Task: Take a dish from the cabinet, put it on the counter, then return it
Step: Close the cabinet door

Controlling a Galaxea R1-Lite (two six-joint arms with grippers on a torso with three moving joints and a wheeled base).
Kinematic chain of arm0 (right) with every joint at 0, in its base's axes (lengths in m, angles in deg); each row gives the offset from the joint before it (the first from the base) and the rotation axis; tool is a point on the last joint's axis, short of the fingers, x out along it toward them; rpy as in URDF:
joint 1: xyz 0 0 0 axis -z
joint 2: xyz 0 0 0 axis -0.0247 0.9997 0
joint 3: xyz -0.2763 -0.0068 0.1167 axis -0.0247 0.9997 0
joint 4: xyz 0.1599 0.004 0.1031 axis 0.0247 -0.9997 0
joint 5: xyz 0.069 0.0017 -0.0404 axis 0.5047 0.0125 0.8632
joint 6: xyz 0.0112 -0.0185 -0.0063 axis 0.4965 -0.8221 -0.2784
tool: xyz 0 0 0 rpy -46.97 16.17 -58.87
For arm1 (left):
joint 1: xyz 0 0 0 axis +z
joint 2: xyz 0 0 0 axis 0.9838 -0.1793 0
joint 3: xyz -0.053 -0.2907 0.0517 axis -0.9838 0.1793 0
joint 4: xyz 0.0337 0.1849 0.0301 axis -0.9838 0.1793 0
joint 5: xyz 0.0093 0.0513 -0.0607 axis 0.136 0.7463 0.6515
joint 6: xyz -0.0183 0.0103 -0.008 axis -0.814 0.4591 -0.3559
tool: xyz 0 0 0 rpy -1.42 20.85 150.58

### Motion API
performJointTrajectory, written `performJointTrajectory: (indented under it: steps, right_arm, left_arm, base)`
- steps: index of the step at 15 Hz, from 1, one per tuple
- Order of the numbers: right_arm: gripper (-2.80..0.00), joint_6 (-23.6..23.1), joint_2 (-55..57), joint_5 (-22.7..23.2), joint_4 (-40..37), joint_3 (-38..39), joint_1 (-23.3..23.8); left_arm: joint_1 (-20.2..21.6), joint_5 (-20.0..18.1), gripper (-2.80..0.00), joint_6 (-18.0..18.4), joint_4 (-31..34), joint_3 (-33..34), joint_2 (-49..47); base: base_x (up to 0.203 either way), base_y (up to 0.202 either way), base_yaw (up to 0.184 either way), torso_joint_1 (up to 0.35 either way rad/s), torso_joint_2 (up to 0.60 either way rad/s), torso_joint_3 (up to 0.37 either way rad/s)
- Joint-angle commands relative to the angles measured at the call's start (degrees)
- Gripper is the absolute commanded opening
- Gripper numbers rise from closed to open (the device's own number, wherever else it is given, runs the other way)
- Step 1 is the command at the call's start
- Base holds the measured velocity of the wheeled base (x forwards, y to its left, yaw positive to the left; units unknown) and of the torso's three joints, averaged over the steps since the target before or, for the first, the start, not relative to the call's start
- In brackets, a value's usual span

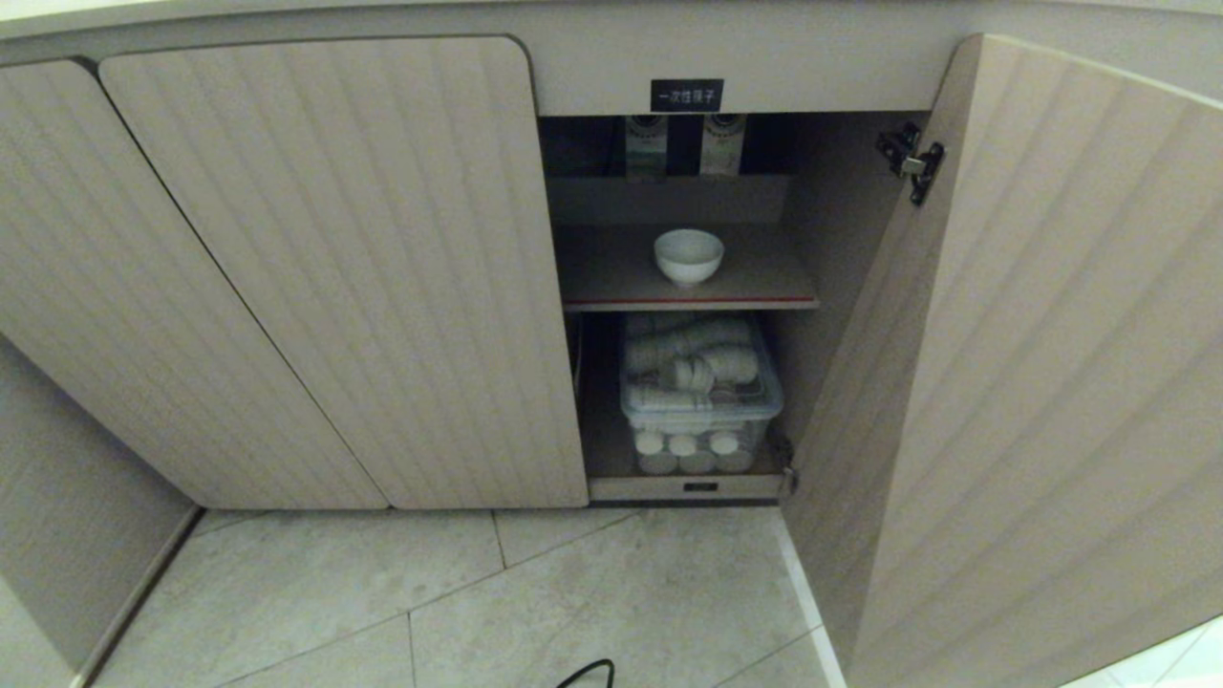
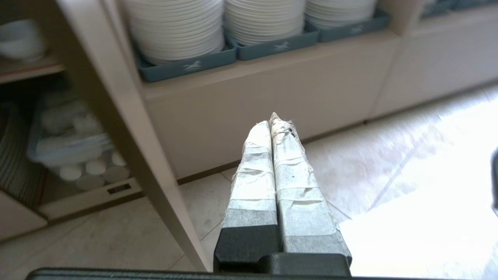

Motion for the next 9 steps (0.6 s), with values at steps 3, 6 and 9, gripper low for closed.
performJointTrajectory:
  steps: [3, 6, 9]
  right_arm:
    - [-2.8, 3.42, 15.62, -0.36, -0.45, -8.99, 3.9]
    - [-2.8, 5.09, 22.96, 1.72, -0.47, -15.1, 4.1]
    - [-2.8, 5.8, 23.62, 11.51, -0.22, -16.73, 4.18]
  left_arm:
    - [0.02, 0.02, -2.8, -0.04, -0.01, -0.04, 0.02]
    - [-0.01, 0.02, -2.8, -0.04, -0.01, -0.04, 0.02]
    - [-0.01, 0.02, -2.8, -0.04, -0.03, 0.05, 0.02]
  base:
    - [0.0, 0.0, 0.0, 0.0, 0.0, 0.0]
    - [0.0, 0.0, 0.0, 0.0, 0.0, 0.0]
    - [0.0, 0.0, 0.0, 0.0, 0.0, 0.0]
